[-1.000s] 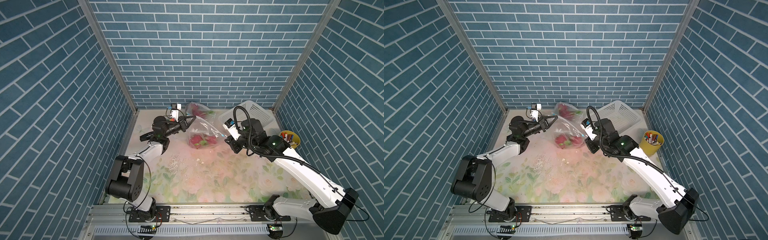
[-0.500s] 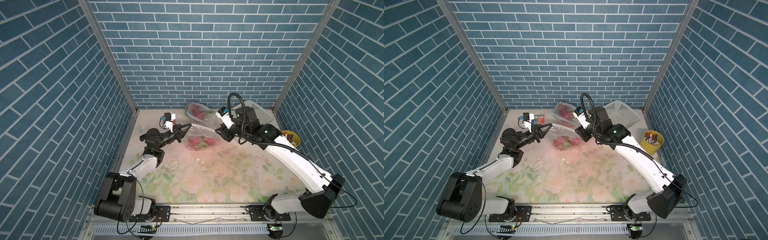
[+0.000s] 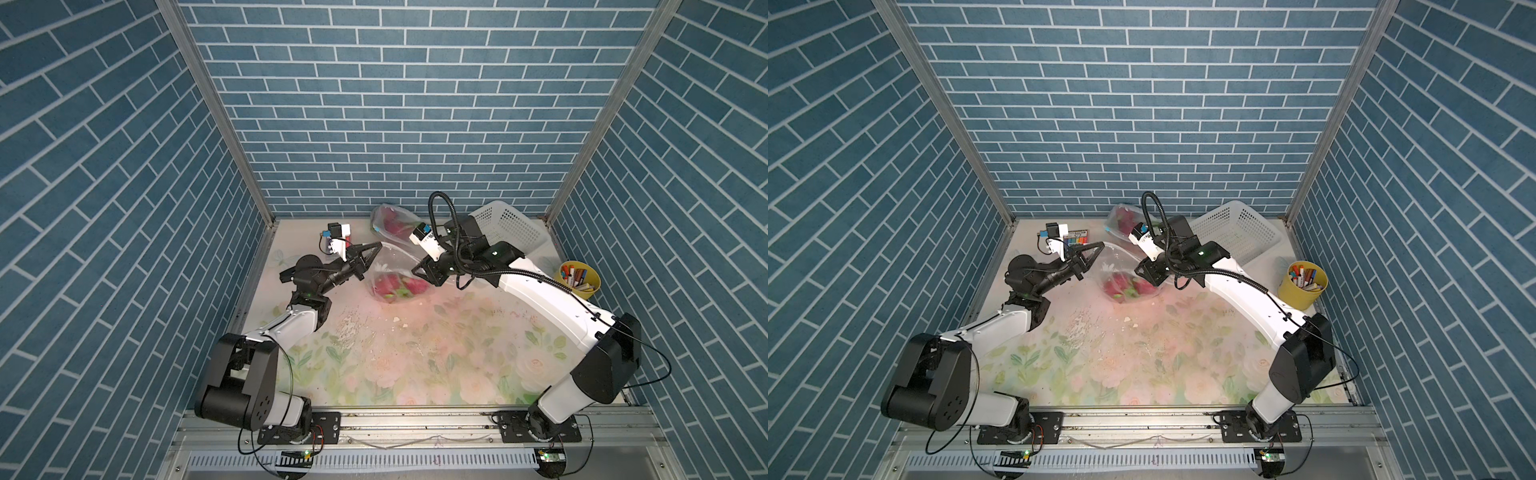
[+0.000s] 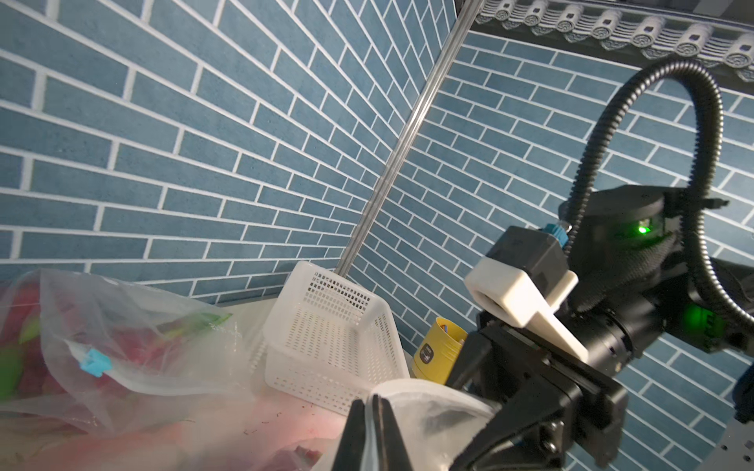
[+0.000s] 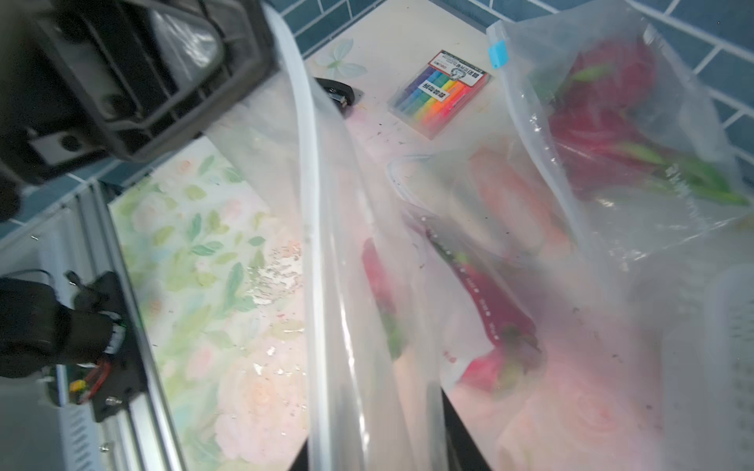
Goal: Open the zip-top bag and take out the dragon fruit
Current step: Adjust the zipper food storage bag at the center of the board.
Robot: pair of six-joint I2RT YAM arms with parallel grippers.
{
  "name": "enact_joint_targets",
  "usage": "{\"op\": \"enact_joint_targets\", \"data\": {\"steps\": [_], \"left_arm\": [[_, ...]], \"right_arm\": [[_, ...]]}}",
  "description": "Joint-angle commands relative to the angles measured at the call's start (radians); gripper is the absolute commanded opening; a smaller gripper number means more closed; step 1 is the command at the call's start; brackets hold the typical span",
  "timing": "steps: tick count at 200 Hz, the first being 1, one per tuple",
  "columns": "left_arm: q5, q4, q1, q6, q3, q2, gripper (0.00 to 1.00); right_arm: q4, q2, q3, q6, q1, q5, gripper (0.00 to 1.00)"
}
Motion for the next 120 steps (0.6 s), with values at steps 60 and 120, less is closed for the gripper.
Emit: {"op": "enact_joint_targets", "data": {"steps": [60, 120], "left_arm": [[-0.061, 0.021, -0.057, -0.034, 0.171, 0.092, 0.00], [-0.049, 0.064, -0.058, -0.063, 0.113, 0.152, 0.00]], "right_arm": [[0.055, -0.059, -0.004, 0.120, 0.071, -0.184, 0.30], [-0.027, -0.123, 0.051, 0.071, 0.068, 0.081, 0.66]]}}
